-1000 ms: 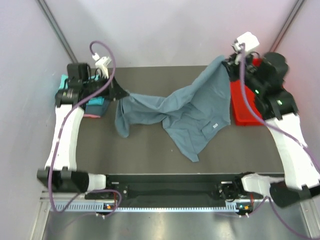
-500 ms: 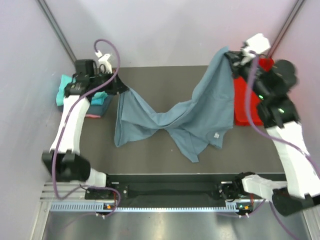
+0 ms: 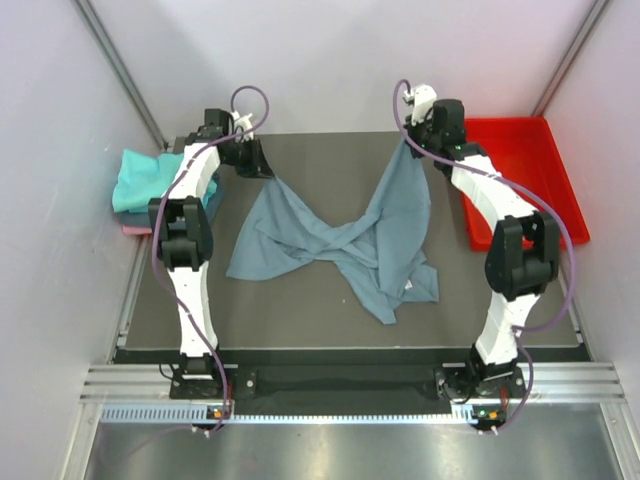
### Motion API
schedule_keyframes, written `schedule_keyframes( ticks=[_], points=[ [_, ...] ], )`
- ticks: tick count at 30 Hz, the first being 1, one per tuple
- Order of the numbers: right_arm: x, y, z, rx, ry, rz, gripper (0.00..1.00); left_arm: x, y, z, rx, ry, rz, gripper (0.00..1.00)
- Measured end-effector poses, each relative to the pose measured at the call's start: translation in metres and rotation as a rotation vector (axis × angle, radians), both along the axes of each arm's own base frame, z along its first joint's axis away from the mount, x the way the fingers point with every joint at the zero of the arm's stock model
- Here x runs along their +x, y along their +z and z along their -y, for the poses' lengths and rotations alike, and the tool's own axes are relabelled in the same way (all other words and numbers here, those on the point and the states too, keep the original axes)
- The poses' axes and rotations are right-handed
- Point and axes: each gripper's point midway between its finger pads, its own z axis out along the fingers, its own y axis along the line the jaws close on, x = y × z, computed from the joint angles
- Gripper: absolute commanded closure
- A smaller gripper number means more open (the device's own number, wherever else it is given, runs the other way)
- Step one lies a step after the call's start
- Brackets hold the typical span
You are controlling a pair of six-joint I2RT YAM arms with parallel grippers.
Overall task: Fold and stack the t-shirts
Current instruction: Flatten the tshirt out
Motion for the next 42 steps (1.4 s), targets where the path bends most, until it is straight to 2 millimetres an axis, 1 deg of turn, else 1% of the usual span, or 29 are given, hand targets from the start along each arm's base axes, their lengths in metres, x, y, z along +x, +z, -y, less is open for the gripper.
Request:
schedule_keyframes(
  ticks=[1, 2, 4, 6, 7, 8, 11, 12, 13, 15, 18, 22, 25, 29, 34, 38, 42],
  points=[
    [0.011, 0.003, 0.0, 0.006, -0.012, 0.01, 1.0, 0.006, 0.004, 0.0, -0.001, 0.003, 0.018, 0.63],
    [0.017, 0.007, 0.001, 0.009, -0.02, 0.02, 1.0, 0.011, 0.009, -0.001, -0.002, 0.01, 0.033, 0.58],
    [0.031, 0.018, 0.002, 0.025, -0.033, 0.045, 1.0, 0.012, 0.014, -0.004, -0.003, 0.023, 0.04, 0.56],
    [0.036, 0.028, 0.0, 0.041, -0.038, 0.062, 1.0, 0.009, 0.012, -0.012, 0.007, 0.049, 0.026, 0.53],
    [0.037, 0.03, 0.0, 0.048, -0.04, 0.066, 1.0, 0.002, 0.009, -0.016, 0.01, 0.064, 0.002, 0.52],
    [0.037, 0.031, -0.001, 0.056, -0.042, 0.066, 1.0, -0.009, 0.002, -0.021, 0.014, 0.088, -0.036, 0.52],
    [0.036, 0.031, -0.004, 0.073, -0.044, 0.054, 1.0, -0.051, -0.014, -0.038, 0.011, 0.153, -0.174, 0.54],
    [0.035, 0.03, -0.005, 0.077, -0.045, 0.048, 1.0, -0.061, -0.019, -0.041, 0.01, 0.169, -0.208, 0.55],
    [0.034, 0.029, -0.005, 0.079, -0.045, 0.045, 1.0, -0.07, -0.023, -0.047, 0.012, 0.191, -0.245, 0.55],
    [0.033, 0.026, -0.007, 0.081, -0.042, 0.034, 1.0, -0.077, -0.03, -0.054, 0.016, 0.222, -0.286, 0.57],
    [0.03, 0.023, -0.011, 0.083, -0.035, 0.018, 1.0, -0.082, -0.035, -0.057, 0.016, 0.25, -0.322, 0.58],
    [0.028, 0.019, -0.011, 0.081, -0.032, 0.005, 1.0, -0.083, -0.036, -0.055, 0.008, 0.262, -0.335, 0.6],
    [0.027, 0.018, -0.011, 0.081, -0.032, 0.003, 1.0, -0.083, -0.04, -0.053, 0.005, 0.266, -0.352, 0.61],
    [0.027, 0.016, -0.011, 0.08, -0.032, -0.001, 1.0, -0.087, -0.055, -0.052, 0.002, 0.273, -0.399, 0.62],
    [0.027, 0.016, -0.011, 0.082, -0.033, -0.001, 1.0, -0.102, -0.074, -0.051, 0.003, 0.278, -0.467, 0.62],
    [0.027, 0.016, -0.011, 0.081, -0.032, -0.001, 1.0, -0.104, -0.082, -0.049, 0.002, 0.279, -0.49, 0.62],
    [0.027, 0.016, -0.011, 0.081, -0.032, 0.0, 1.0, -0.105, -0.085, -0.047, 0.002, 0.278, -0.499, 0.62]
  ],
)
